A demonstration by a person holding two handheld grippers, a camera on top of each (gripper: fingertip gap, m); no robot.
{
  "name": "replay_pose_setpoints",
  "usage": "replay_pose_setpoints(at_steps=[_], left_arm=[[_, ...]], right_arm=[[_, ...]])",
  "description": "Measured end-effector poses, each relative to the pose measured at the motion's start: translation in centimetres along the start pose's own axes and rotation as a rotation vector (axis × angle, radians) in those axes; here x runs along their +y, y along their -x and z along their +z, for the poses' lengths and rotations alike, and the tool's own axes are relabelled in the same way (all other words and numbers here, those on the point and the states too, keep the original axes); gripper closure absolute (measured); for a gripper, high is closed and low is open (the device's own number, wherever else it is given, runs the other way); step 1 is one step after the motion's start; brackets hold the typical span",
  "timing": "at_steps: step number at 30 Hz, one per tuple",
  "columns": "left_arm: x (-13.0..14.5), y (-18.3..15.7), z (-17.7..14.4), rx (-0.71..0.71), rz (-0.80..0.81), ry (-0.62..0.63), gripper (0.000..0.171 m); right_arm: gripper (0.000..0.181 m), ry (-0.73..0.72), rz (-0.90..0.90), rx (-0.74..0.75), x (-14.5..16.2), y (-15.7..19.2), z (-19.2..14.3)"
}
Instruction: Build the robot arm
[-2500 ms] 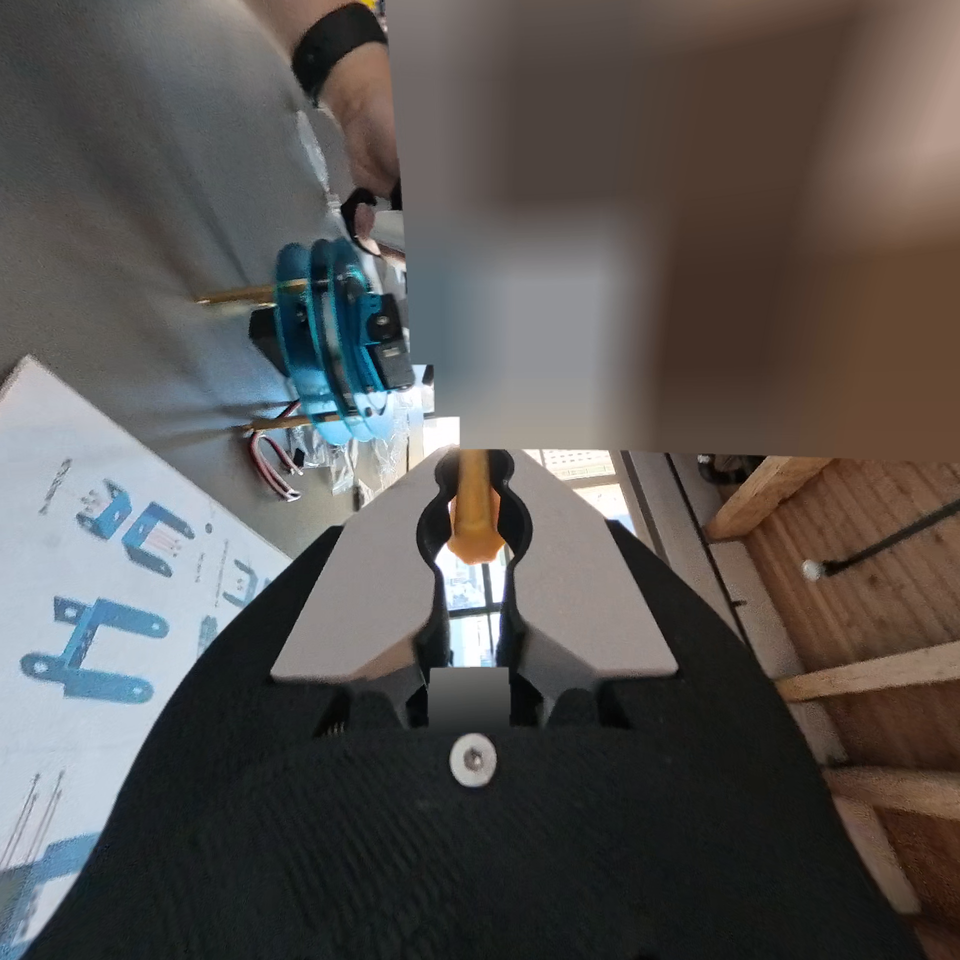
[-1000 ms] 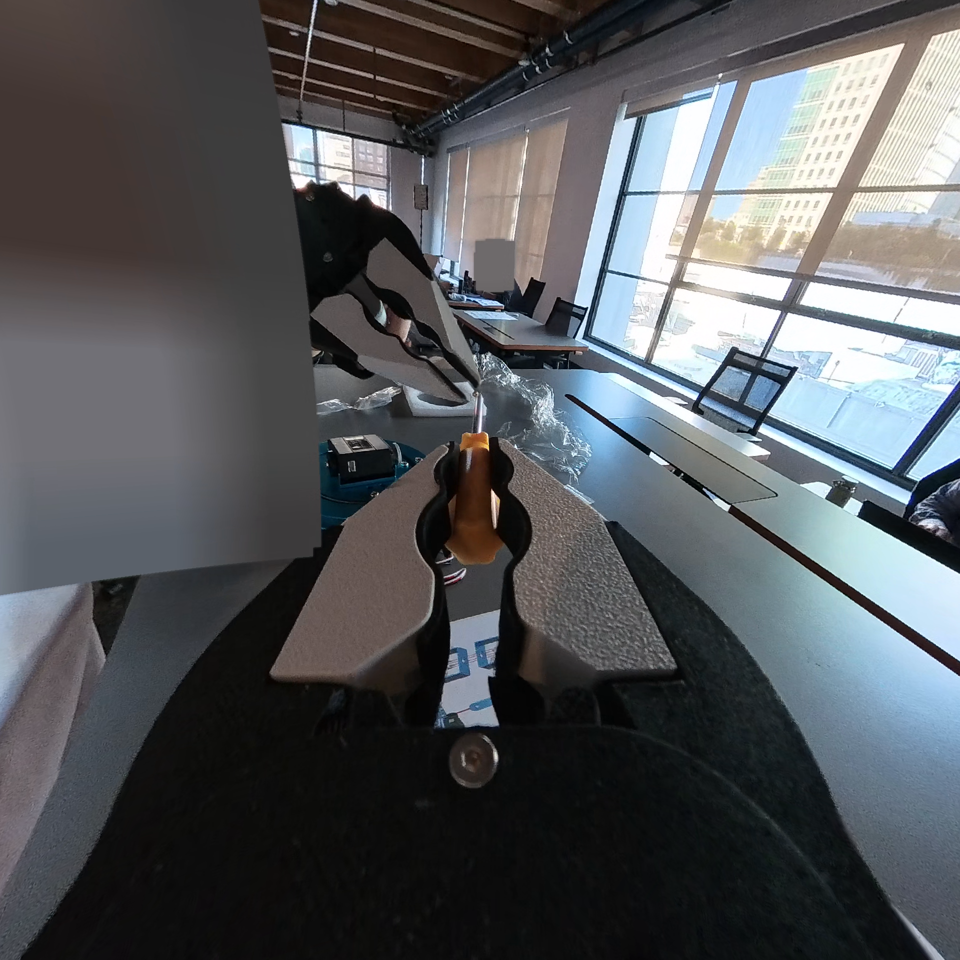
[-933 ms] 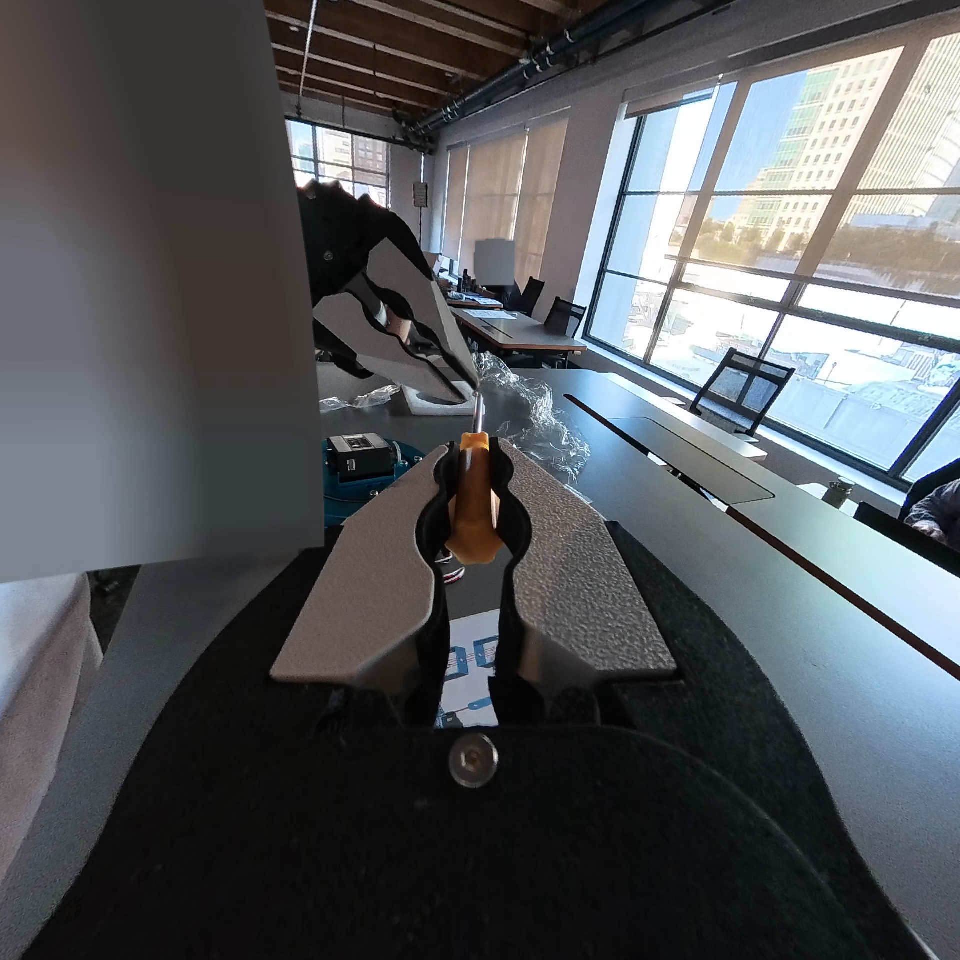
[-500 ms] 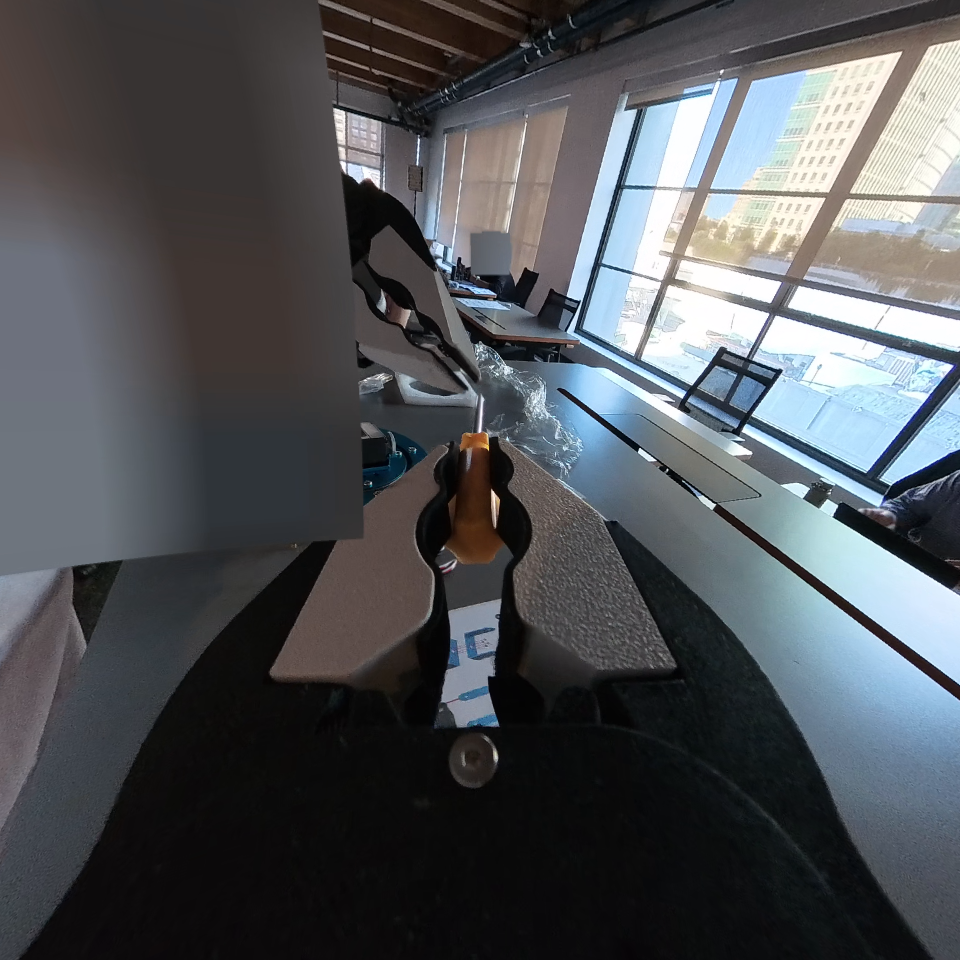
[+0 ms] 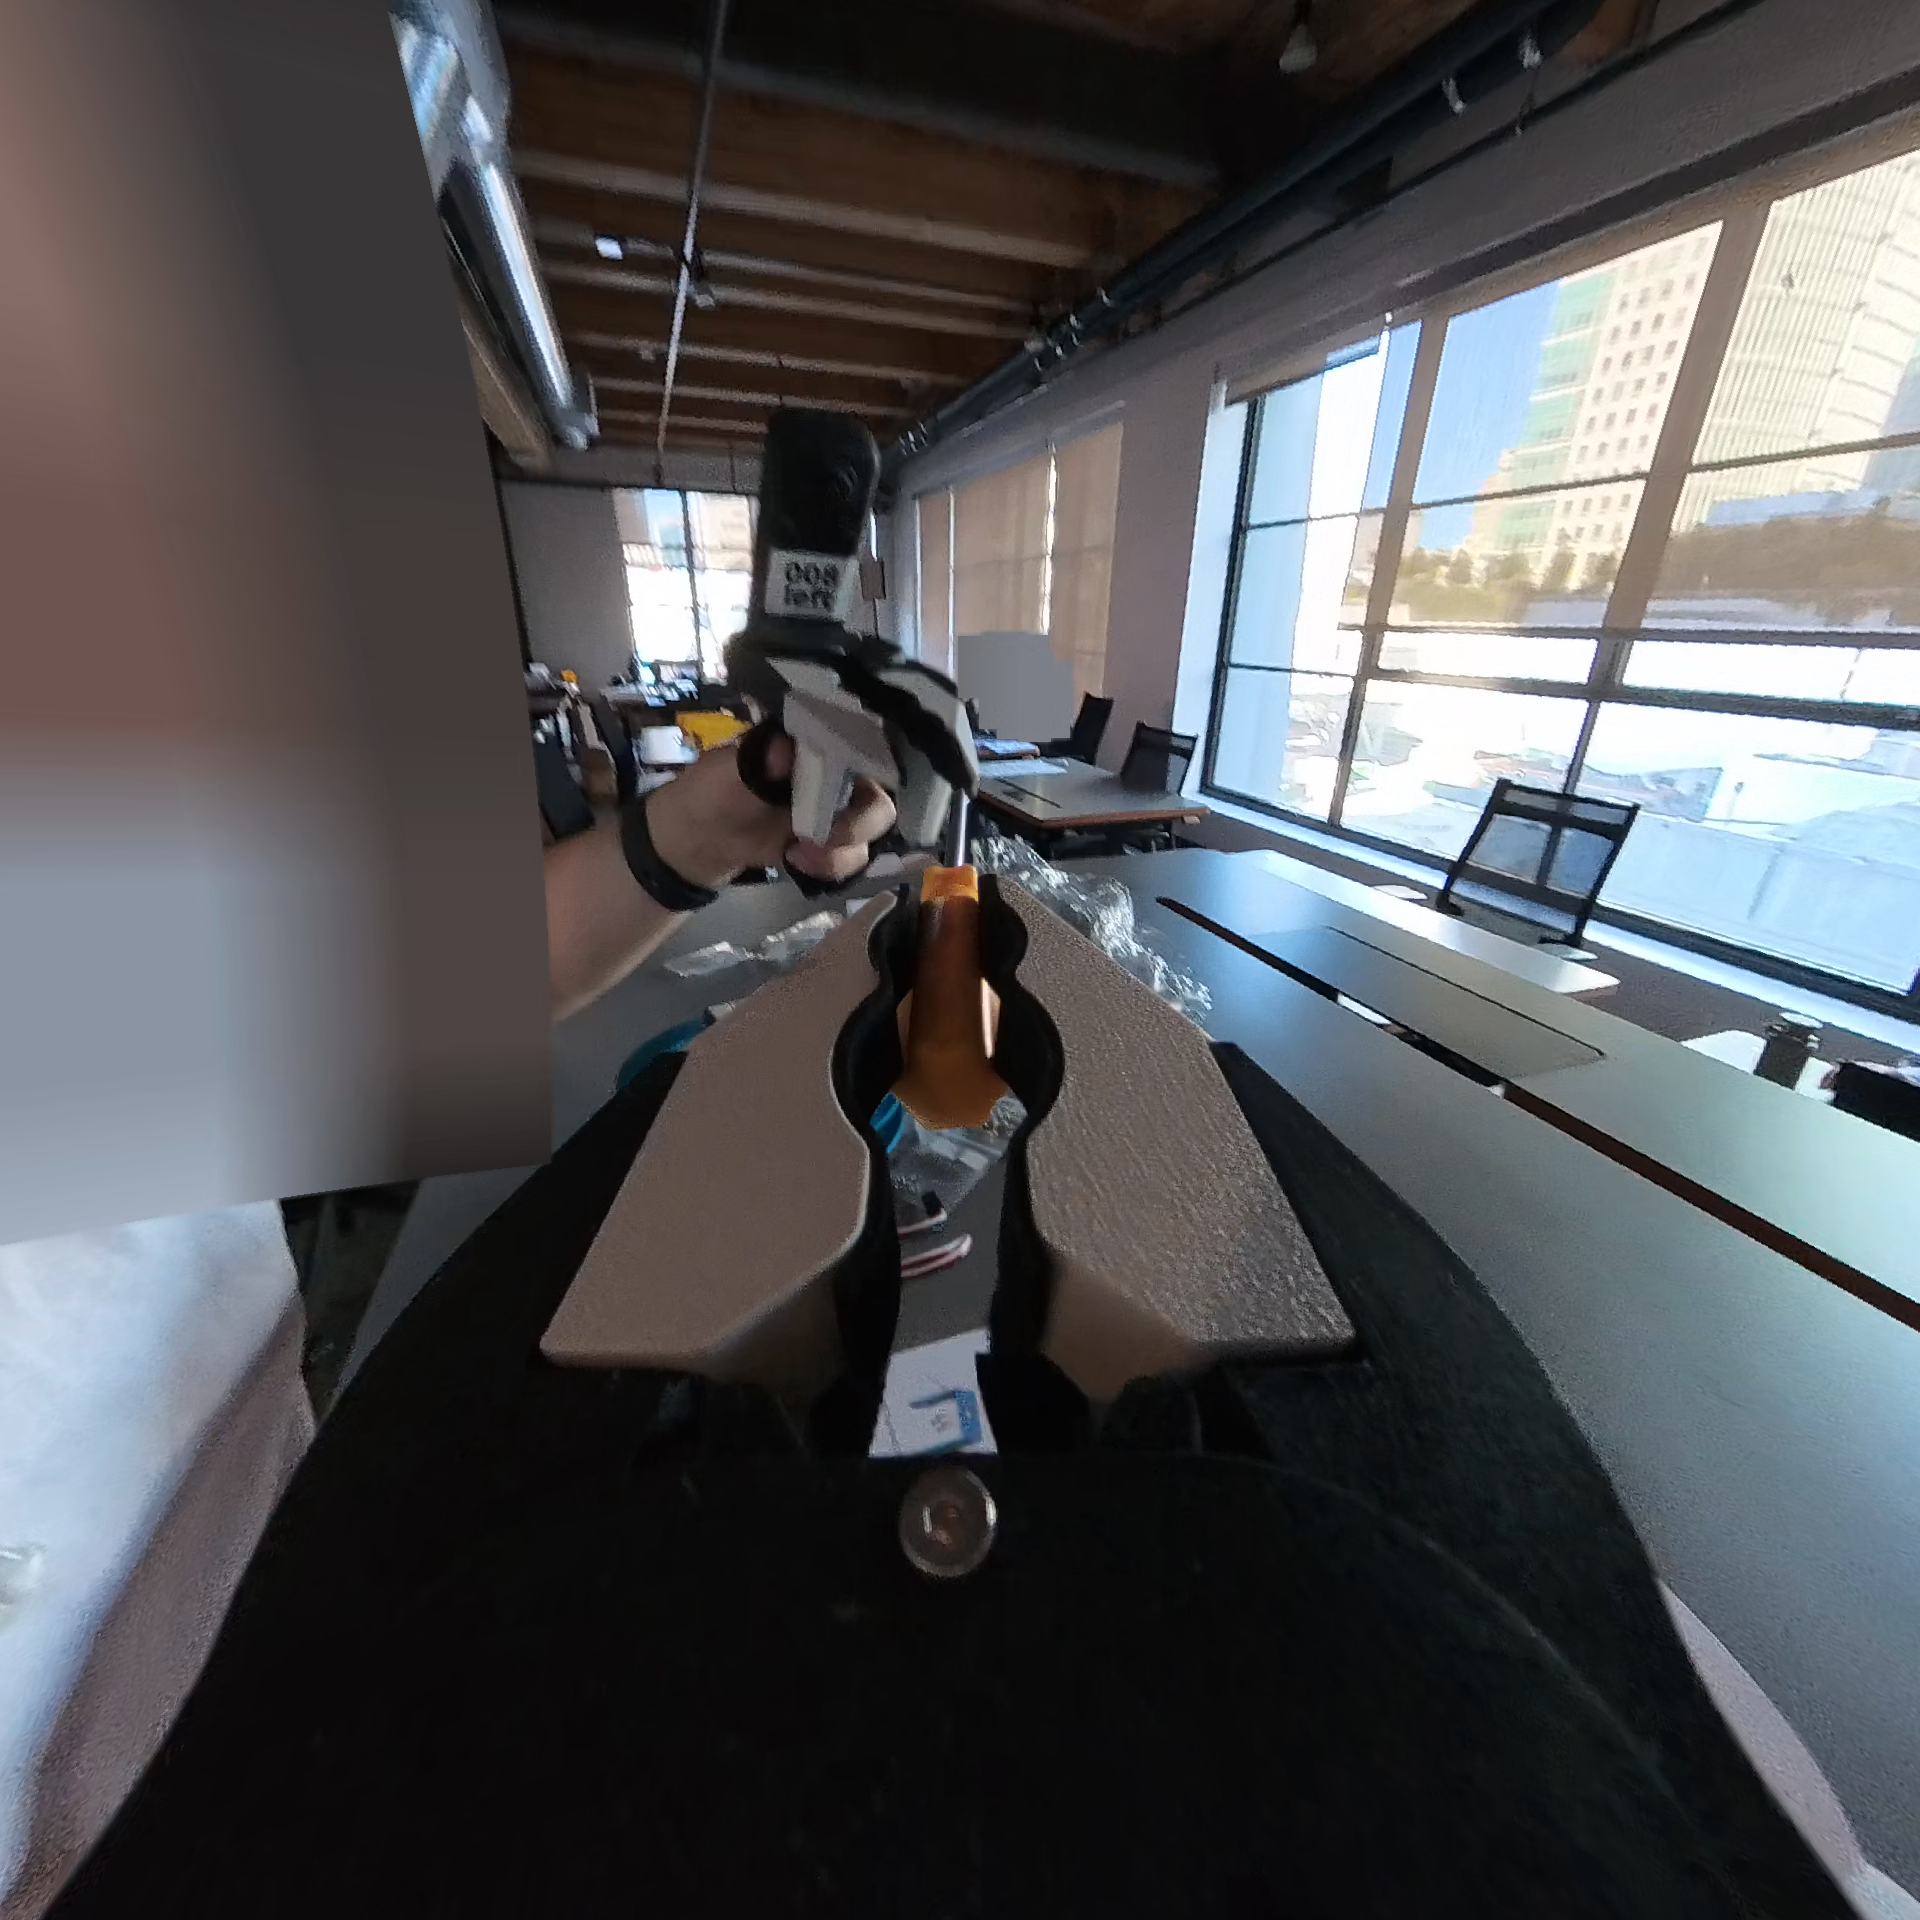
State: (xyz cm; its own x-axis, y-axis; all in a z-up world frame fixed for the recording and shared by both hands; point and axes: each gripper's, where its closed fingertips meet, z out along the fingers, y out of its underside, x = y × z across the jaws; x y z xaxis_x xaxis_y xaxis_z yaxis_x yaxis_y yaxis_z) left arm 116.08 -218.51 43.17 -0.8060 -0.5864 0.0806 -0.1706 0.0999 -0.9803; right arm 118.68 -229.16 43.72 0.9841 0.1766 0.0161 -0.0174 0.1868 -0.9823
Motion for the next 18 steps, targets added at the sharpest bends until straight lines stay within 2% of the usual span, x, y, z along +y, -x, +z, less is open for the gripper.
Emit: replay_pose_setpoints(at_steps=[7,18], left_arm=[[-0.9,-2.5,1.3,0.189,-0.163,-0.116,0.156],[-1.2,-2.7,1.5,0.18,-0.129,-0.135,0.166]], right_arm=[[0.172,-0.058,0.016,-0.054,-1.0,0.9,-0.3],[0.172,-0.043,-0.001,-0.085,-0.7,1.7,0.0]])
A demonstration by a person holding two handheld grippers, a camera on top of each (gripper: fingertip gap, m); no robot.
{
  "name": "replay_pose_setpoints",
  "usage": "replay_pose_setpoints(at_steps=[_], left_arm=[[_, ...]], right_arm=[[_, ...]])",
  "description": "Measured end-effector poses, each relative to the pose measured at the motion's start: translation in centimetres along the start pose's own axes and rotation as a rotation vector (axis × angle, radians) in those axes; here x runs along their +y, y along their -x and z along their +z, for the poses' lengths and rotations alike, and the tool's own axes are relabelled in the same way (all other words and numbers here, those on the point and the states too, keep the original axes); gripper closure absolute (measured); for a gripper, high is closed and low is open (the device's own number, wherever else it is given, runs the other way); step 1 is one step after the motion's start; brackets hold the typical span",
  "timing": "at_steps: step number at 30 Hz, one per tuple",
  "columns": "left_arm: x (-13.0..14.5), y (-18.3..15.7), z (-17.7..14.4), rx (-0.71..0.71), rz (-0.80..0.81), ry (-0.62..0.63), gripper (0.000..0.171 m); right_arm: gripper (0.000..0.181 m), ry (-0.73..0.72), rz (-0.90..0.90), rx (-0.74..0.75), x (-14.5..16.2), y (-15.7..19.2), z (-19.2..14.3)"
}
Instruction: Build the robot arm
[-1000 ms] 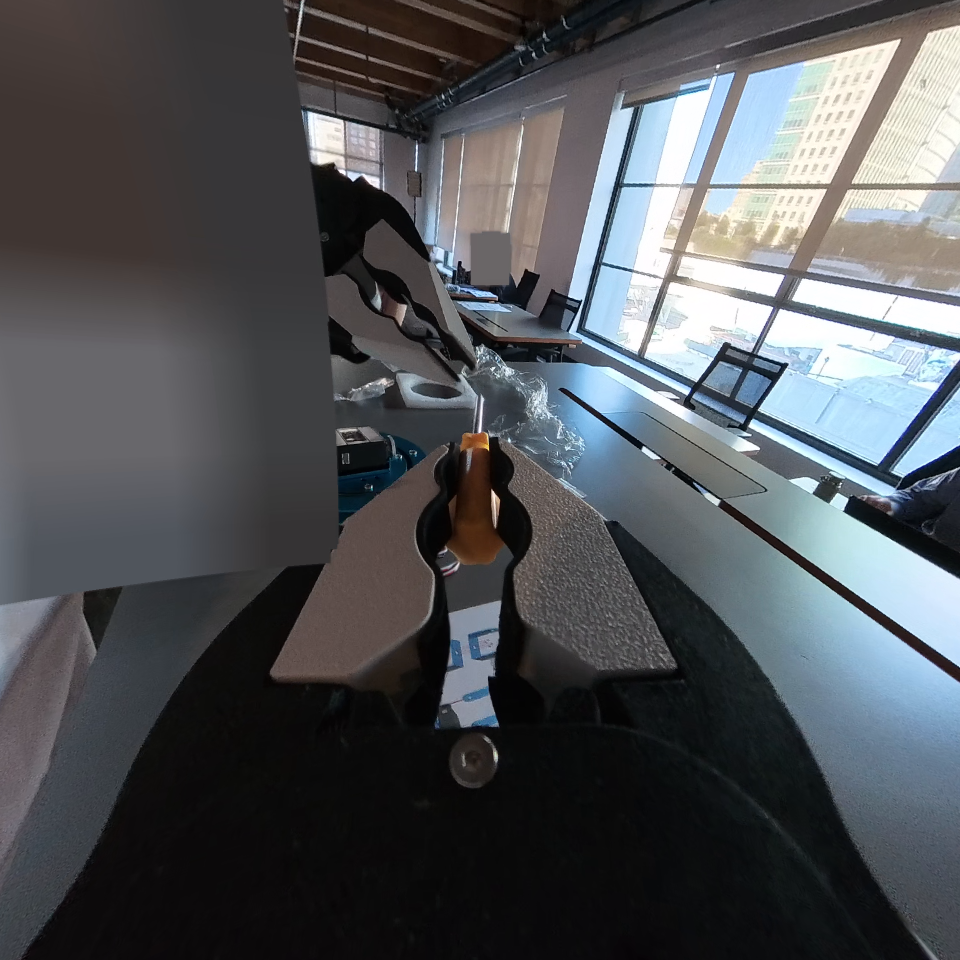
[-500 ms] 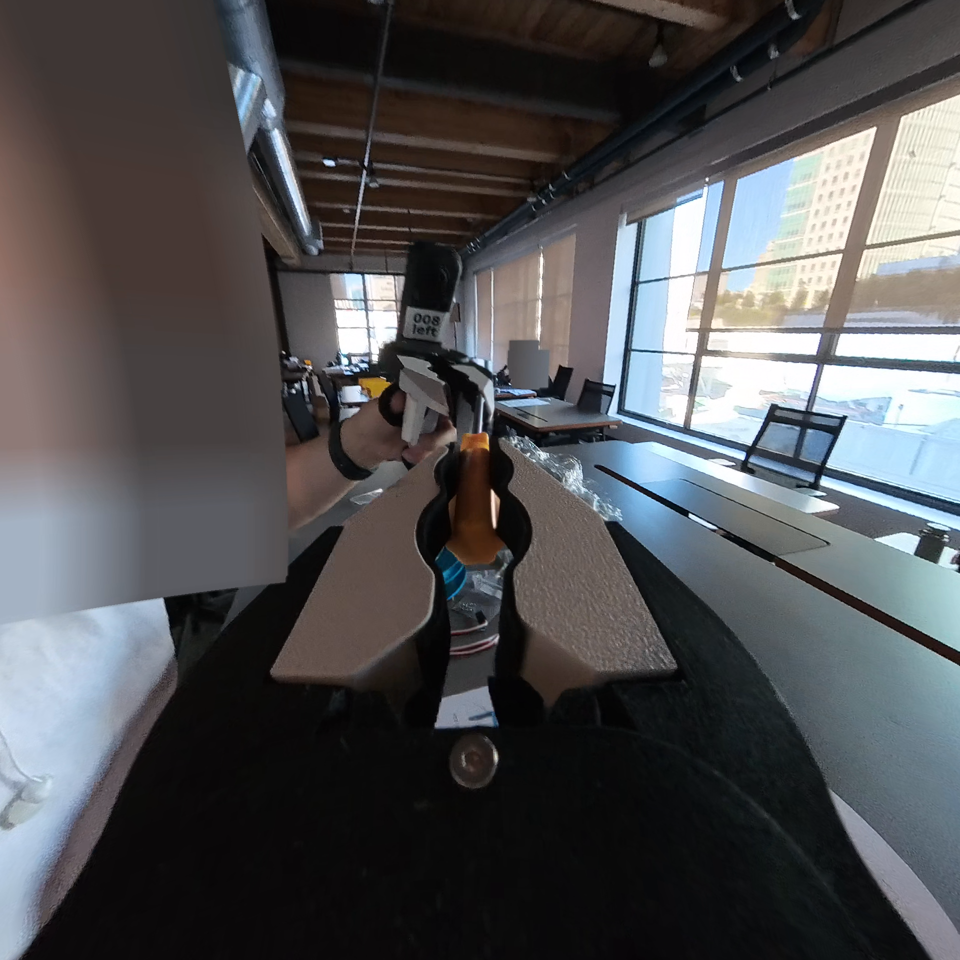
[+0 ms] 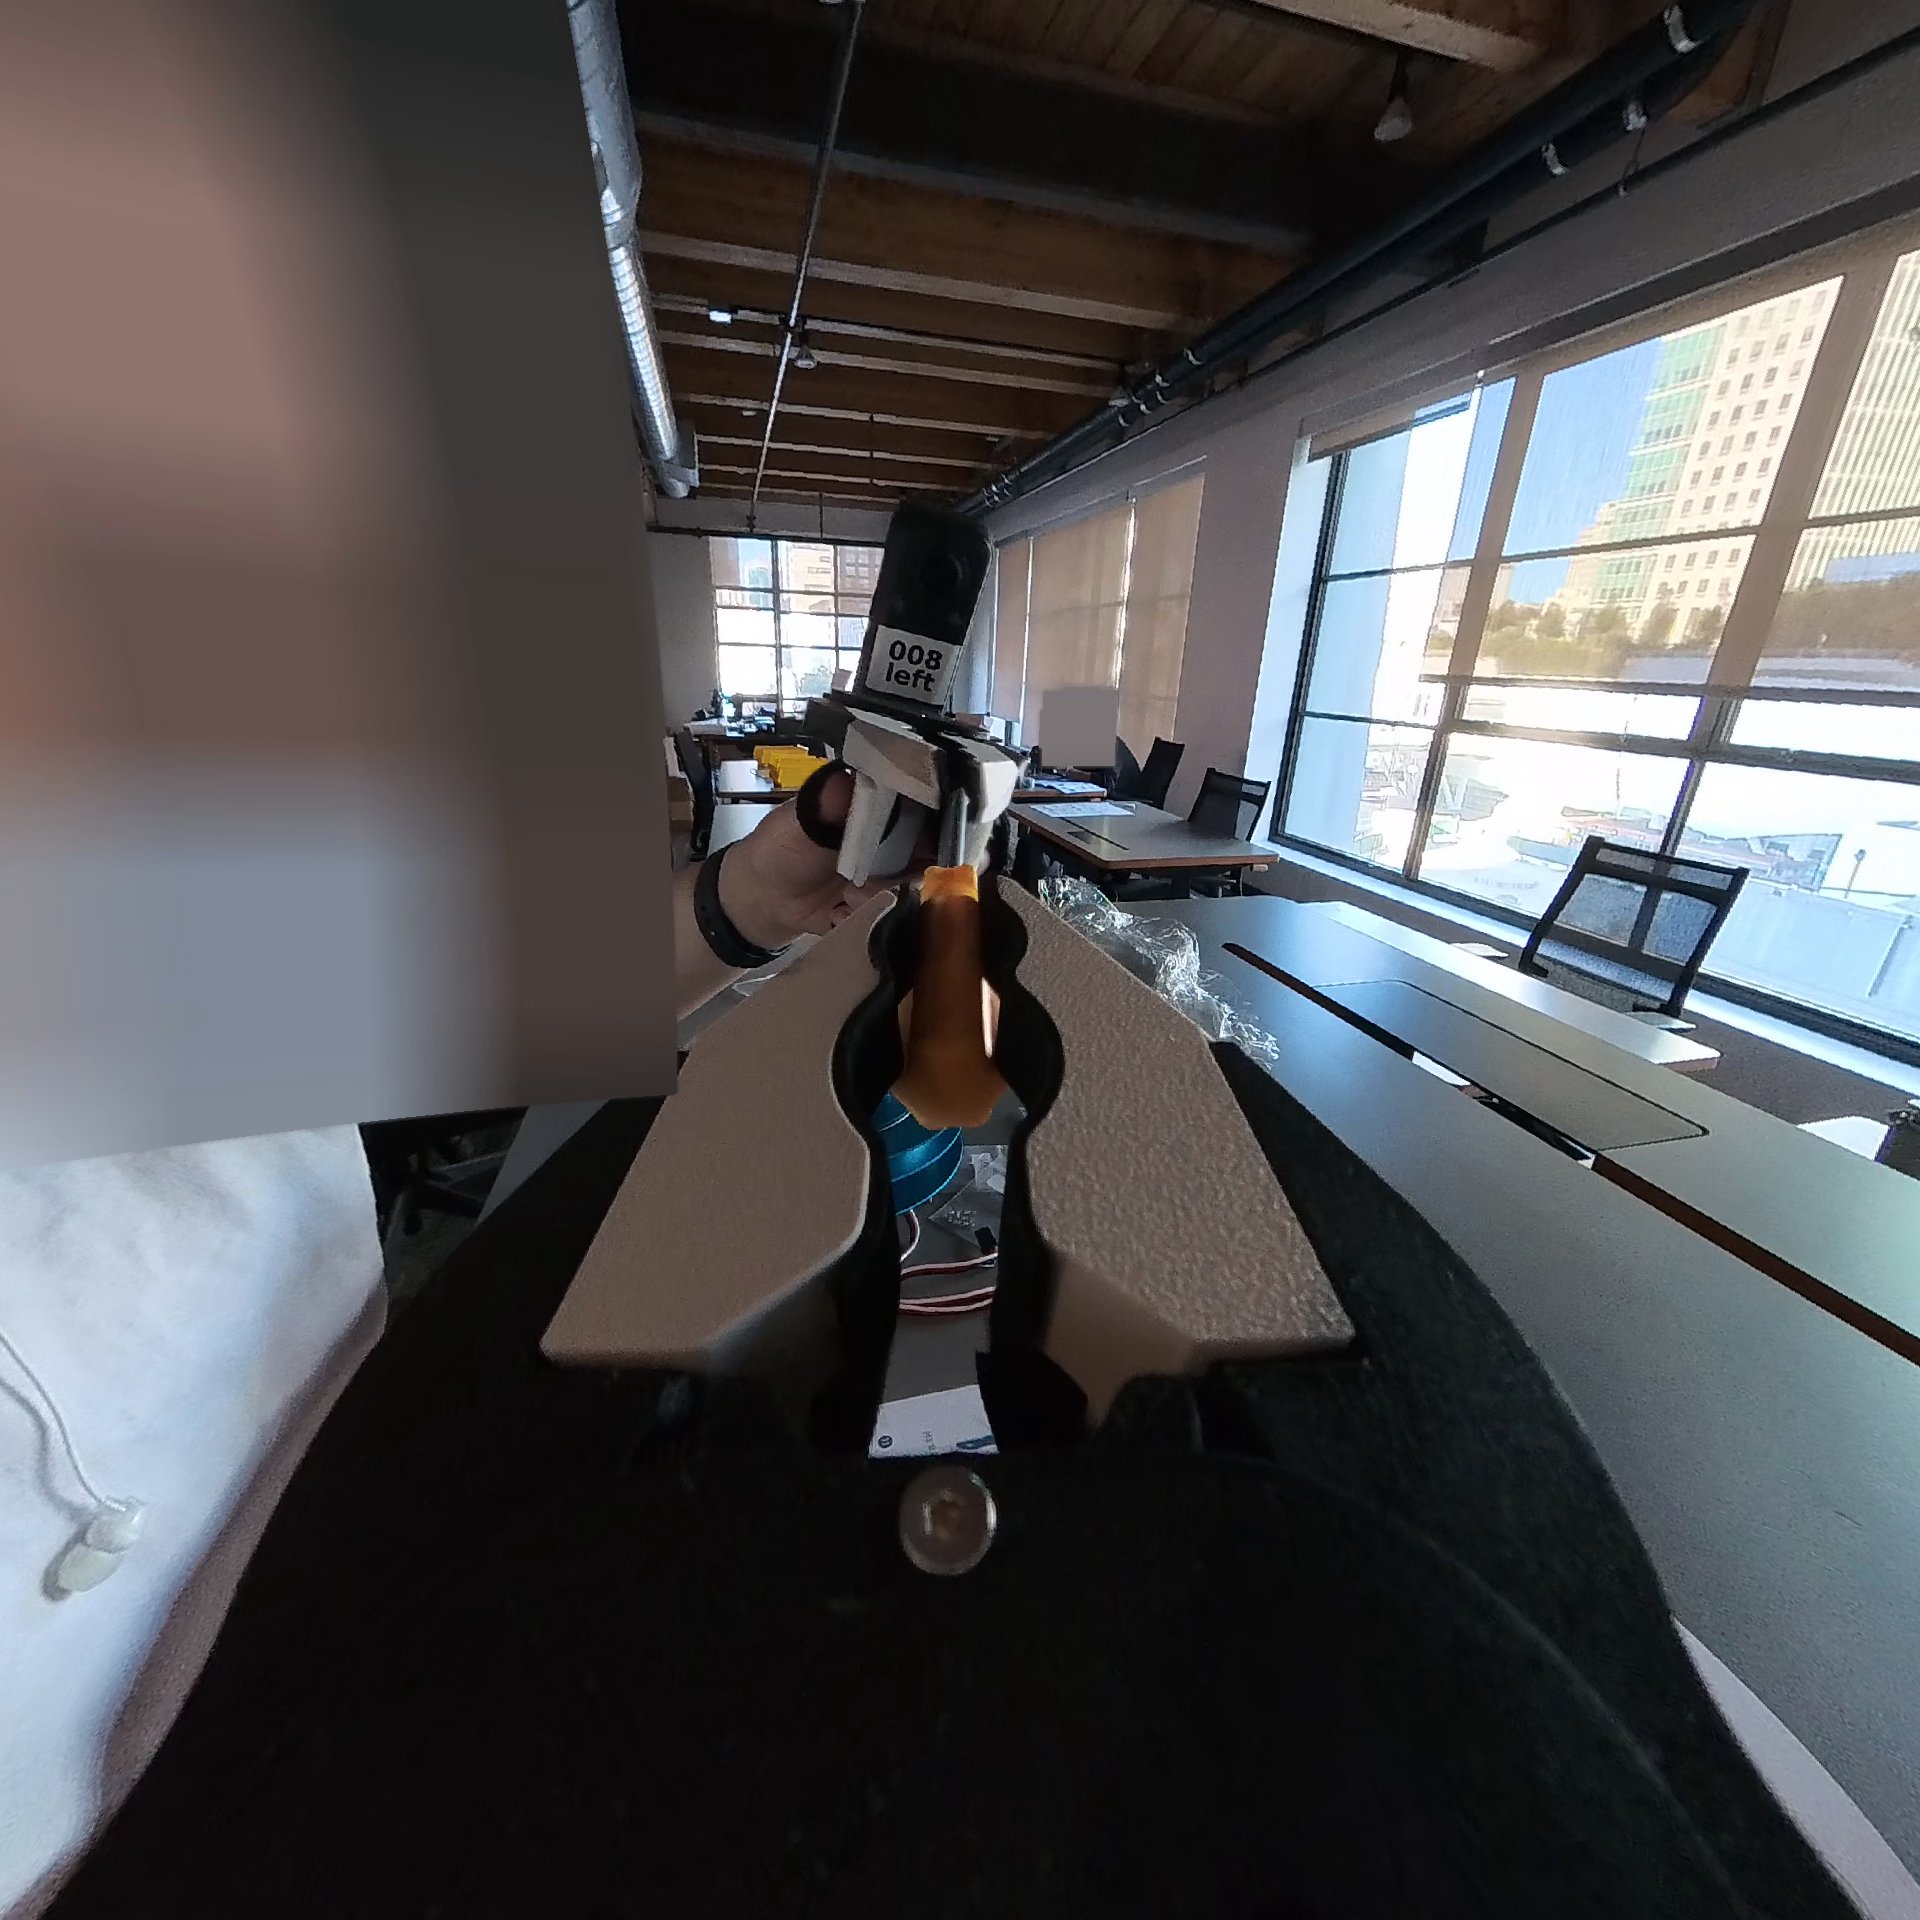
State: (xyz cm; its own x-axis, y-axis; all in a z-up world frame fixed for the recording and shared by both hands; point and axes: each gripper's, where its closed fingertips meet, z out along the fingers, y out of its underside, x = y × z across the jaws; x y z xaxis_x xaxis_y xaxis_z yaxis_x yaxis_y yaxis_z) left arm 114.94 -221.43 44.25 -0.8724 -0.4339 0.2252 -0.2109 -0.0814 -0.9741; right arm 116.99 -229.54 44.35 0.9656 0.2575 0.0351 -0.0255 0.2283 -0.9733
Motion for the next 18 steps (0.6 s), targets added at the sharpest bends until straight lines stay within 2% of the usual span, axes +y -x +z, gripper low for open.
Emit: replay_pose_setpoints(at_steps=[12,18], left_arm=[[0.5,-0.3,0.2,0.02,0.006,0.019,0.171],[2.2,-1.5,0.1,0.051,0.096,0.171,0.171]], right_arm=[[0.172,0.007,-0.022,0.003,0.1,0.2,0.1],[0.172,0.05,-0.047,-0.048,0.0,0.5,-0.4]])
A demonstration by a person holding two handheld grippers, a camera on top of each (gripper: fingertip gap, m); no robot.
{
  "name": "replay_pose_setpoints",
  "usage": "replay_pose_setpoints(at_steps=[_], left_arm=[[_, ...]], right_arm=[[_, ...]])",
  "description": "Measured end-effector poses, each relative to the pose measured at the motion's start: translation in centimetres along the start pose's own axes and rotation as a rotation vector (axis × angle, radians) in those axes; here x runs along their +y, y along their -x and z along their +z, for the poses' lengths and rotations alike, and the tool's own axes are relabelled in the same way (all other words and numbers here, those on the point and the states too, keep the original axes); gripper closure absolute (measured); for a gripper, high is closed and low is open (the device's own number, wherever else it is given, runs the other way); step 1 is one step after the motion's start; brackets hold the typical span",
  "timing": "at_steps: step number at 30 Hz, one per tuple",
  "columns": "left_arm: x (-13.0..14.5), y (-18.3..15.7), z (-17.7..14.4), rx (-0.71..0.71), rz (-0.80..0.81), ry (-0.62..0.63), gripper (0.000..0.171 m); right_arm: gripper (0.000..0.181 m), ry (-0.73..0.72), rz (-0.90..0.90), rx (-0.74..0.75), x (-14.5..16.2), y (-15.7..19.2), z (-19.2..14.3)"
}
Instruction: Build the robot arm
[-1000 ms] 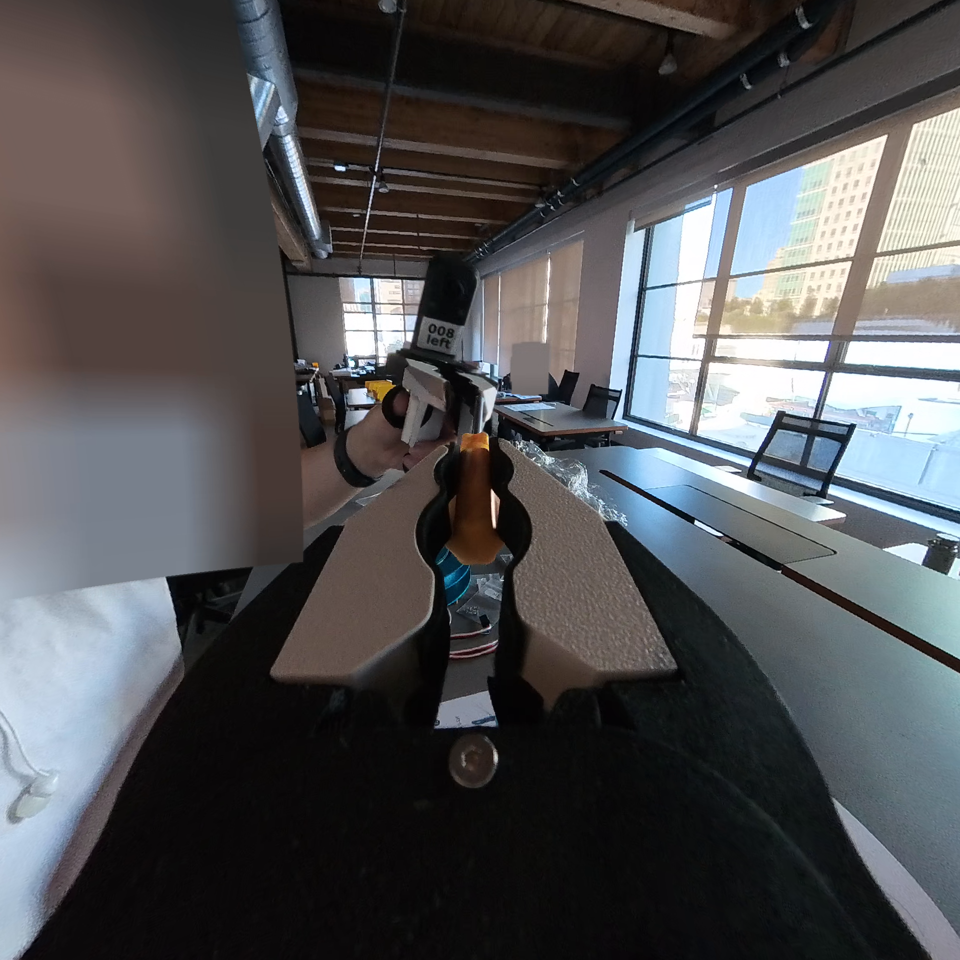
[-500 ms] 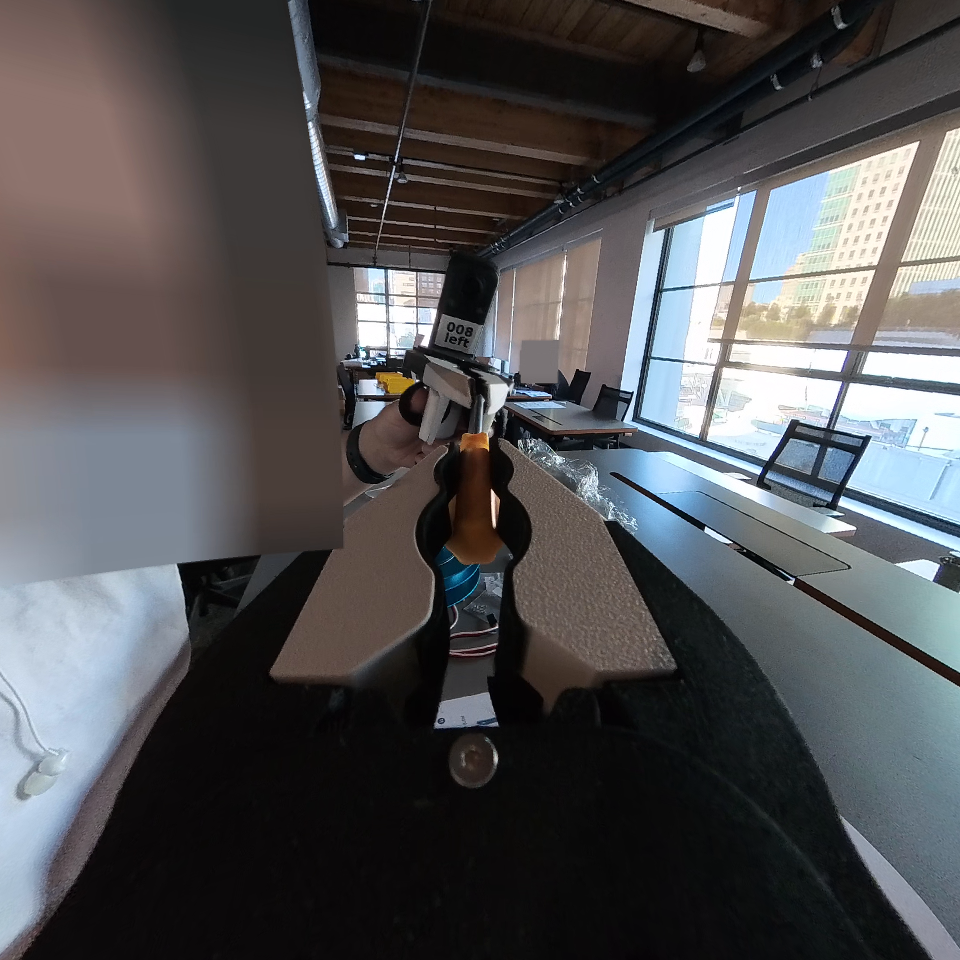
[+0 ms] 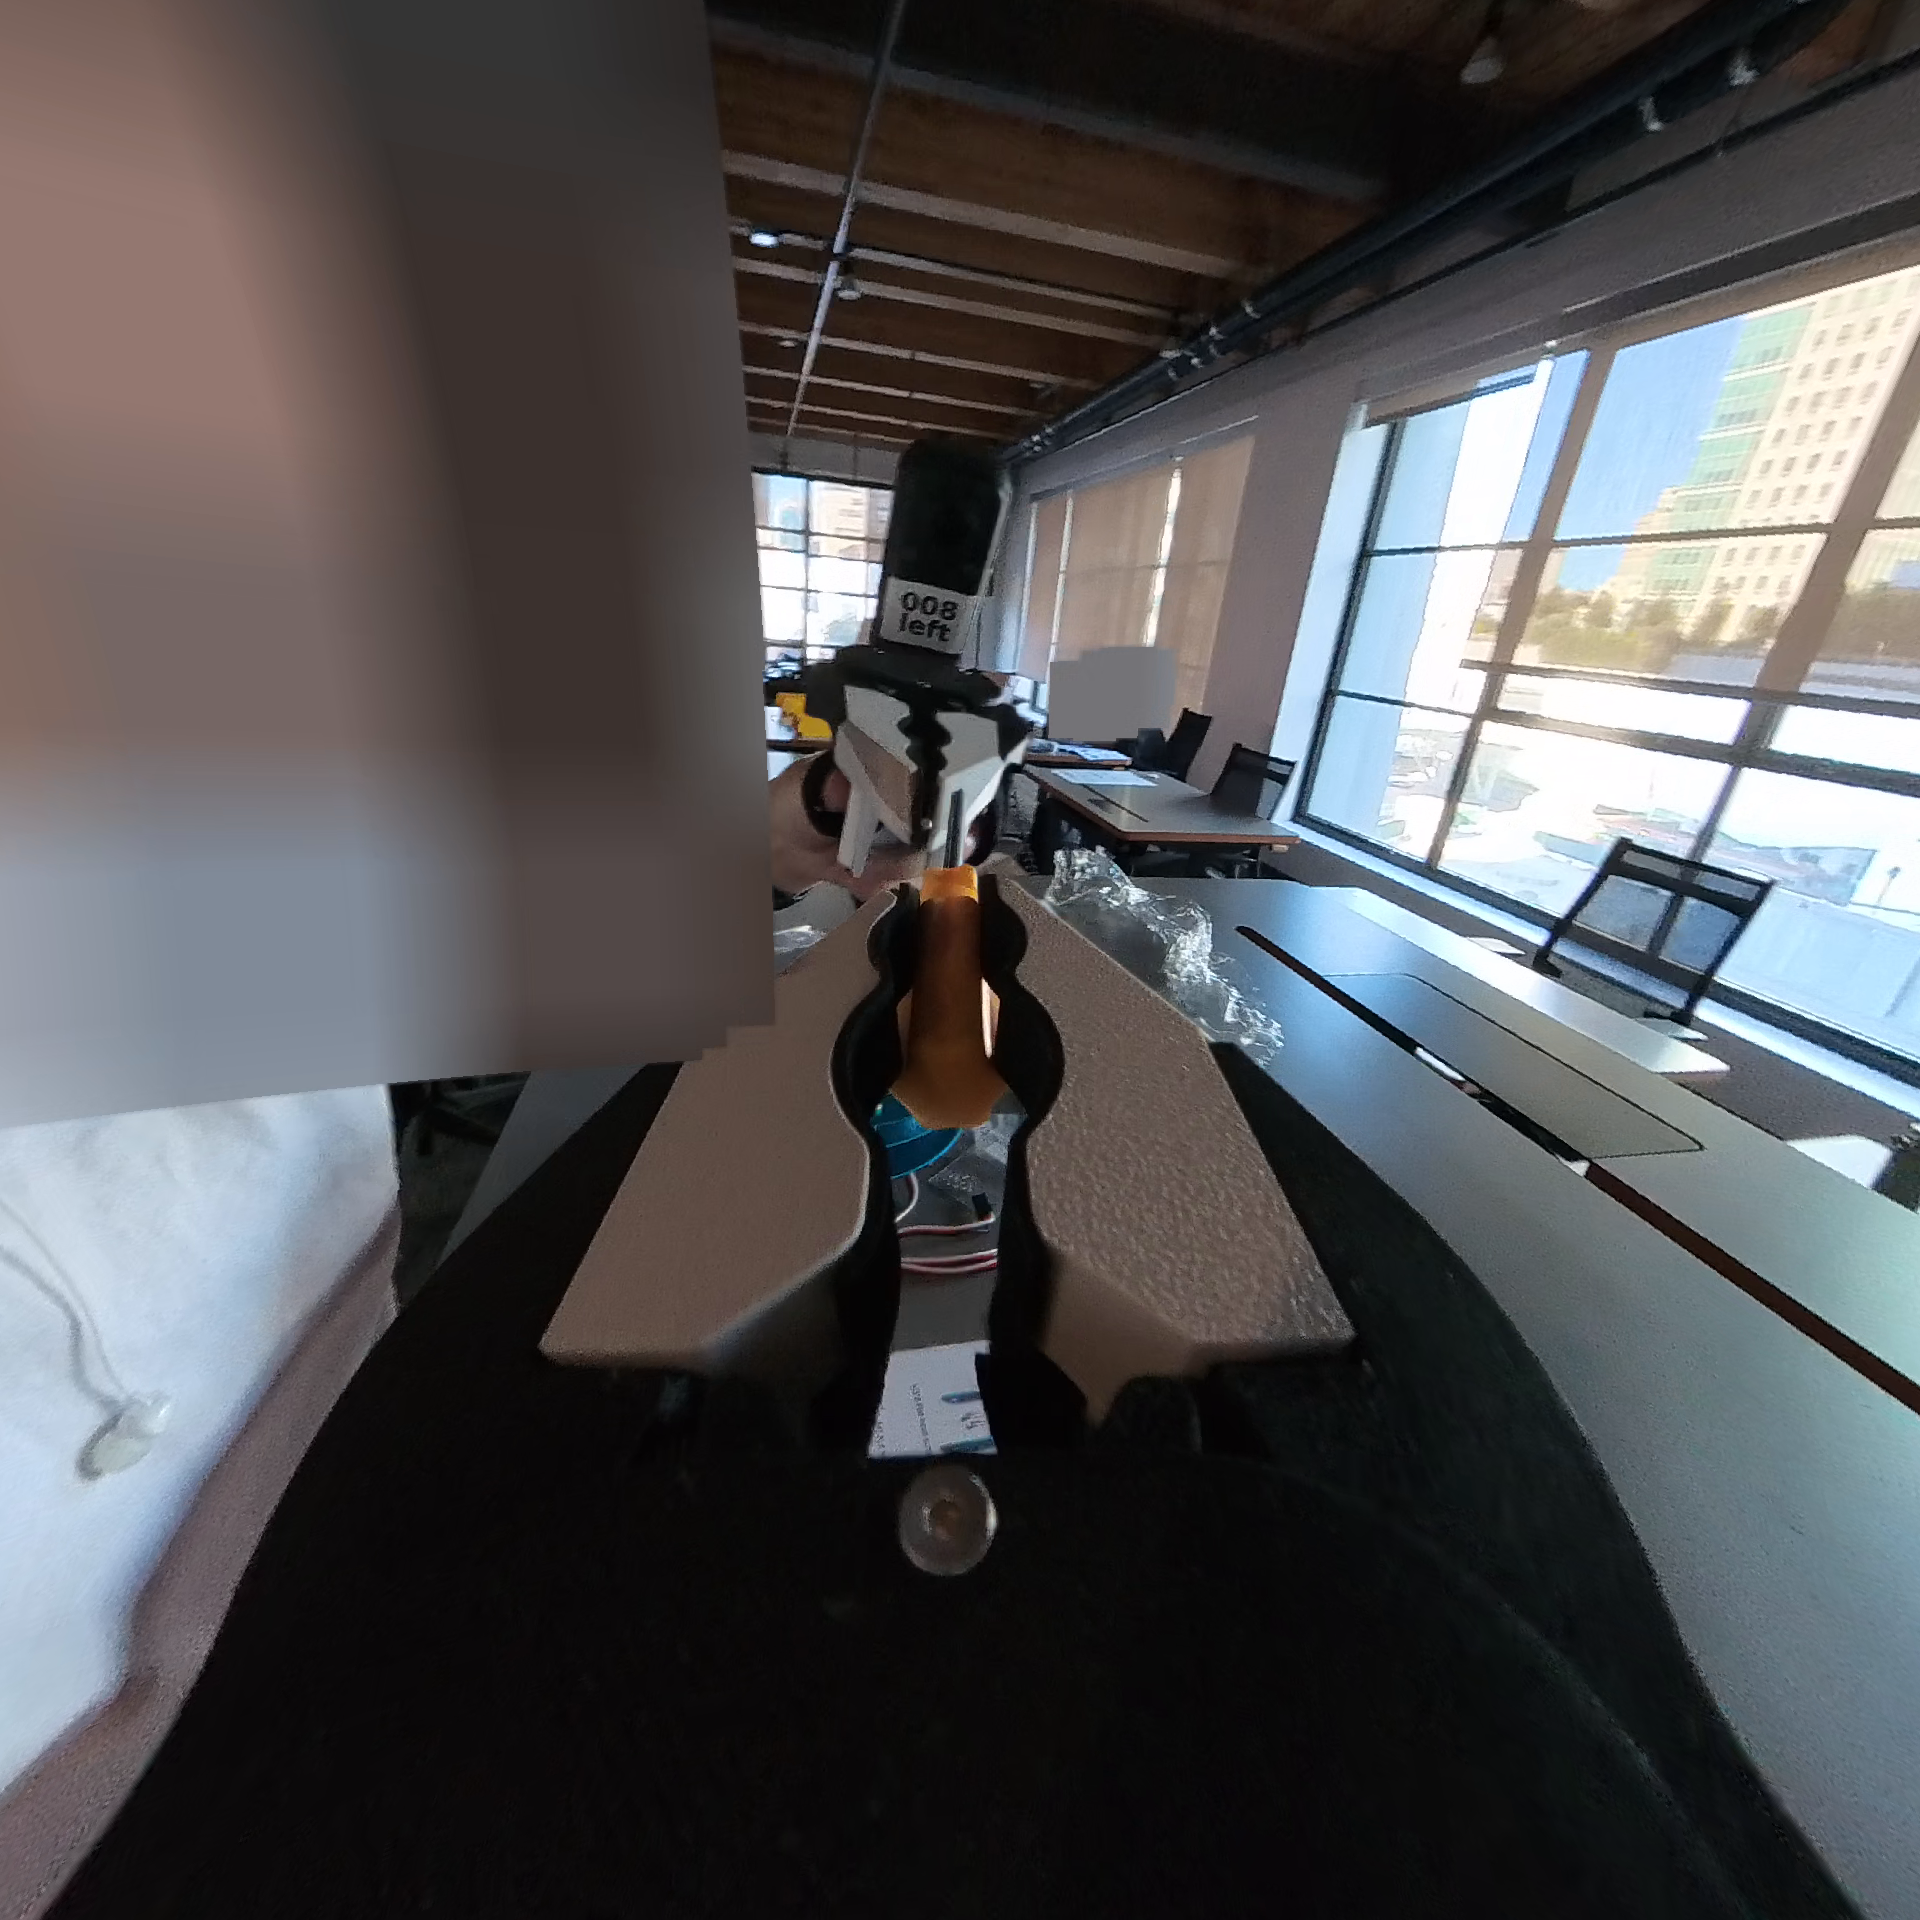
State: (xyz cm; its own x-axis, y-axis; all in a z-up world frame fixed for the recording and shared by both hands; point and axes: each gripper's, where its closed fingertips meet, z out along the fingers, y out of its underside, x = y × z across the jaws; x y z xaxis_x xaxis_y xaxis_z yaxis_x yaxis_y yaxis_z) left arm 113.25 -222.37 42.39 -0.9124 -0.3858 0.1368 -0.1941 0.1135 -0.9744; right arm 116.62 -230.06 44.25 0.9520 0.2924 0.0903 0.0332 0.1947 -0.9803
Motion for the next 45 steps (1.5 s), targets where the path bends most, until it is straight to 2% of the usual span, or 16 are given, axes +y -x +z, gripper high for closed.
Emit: replay_pose_setpoints(at_steps=[4,8,22,45], left_arm=[[1.9,-1.1,0.1,0.054,0.013,0.131,0.171],[3.4,-2.2,0.4,0.123,-0.012,0.226,0.171],[4.5,-3.7,1.0,0.242,-0.09,0.264,0.171],[4.4,-4.7,2.0,0.319,-0.138,0.296,0.171]], right_arm=[[0.172,0.069,-0.047,-0.143,0.3,2.1,-0.5],[0.171,0.113,-0.121,-0.171,0.9,2.9,-0.8],[0.171,0.201,-0.288,-0.212,2.5,4.5,-0.7],[0.172,0.212,-0.359,-0.242,2.9,5.4,-0.9]])
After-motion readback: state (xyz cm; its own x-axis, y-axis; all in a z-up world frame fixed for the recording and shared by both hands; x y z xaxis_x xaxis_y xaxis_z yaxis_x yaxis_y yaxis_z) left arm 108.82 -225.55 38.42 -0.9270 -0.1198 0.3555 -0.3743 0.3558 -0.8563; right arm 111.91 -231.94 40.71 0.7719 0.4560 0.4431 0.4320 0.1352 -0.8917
